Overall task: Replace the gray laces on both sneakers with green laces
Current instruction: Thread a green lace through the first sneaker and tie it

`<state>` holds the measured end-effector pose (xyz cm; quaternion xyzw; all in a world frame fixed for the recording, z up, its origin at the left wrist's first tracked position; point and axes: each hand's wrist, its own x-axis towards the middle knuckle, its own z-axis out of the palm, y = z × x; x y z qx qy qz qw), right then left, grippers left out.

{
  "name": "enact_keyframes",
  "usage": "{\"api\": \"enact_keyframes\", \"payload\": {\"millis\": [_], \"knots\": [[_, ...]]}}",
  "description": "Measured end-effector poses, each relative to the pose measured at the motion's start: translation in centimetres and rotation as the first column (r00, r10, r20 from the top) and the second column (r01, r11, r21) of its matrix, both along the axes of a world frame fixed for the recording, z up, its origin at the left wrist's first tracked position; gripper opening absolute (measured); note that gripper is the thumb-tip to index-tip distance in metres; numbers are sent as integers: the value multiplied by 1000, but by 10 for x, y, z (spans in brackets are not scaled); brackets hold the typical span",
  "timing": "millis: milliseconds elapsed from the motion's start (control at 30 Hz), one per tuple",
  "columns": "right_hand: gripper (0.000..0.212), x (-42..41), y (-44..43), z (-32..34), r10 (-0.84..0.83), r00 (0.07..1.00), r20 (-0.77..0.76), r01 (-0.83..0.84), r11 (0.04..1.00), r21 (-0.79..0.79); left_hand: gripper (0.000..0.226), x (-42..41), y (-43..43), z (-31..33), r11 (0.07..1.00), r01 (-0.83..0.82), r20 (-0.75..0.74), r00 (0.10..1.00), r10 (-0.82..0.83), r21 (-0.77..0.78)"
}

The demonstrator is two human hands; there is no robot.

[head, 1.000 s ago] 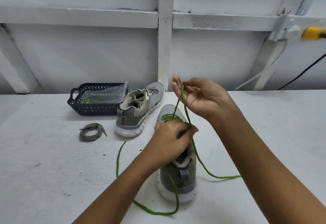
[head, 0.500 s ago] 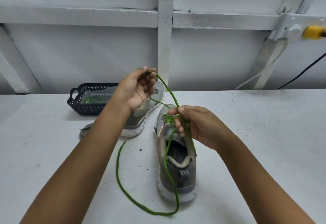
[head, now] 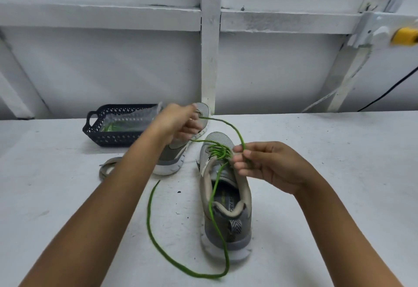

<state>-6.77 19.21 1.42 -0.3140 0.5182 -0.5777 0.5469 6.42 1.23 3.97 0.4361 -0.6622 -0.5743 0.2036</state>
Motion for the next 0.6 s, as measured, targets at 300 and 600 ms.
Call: {"api": "enact_keyframes", "payload": {"millis": [300, 600], "knots": [[11, -3, -5, -17, -341, 840, -423, 344, 936, -73, 37, -12, 86, -59, 834, 259, 346, 934, -87, -487], [20, 13, -12, -43, -498, 807, -318, 477, 867, -146, 24, -16, 84, -68, 883, 201, 253, 963, -97, -425]]}}
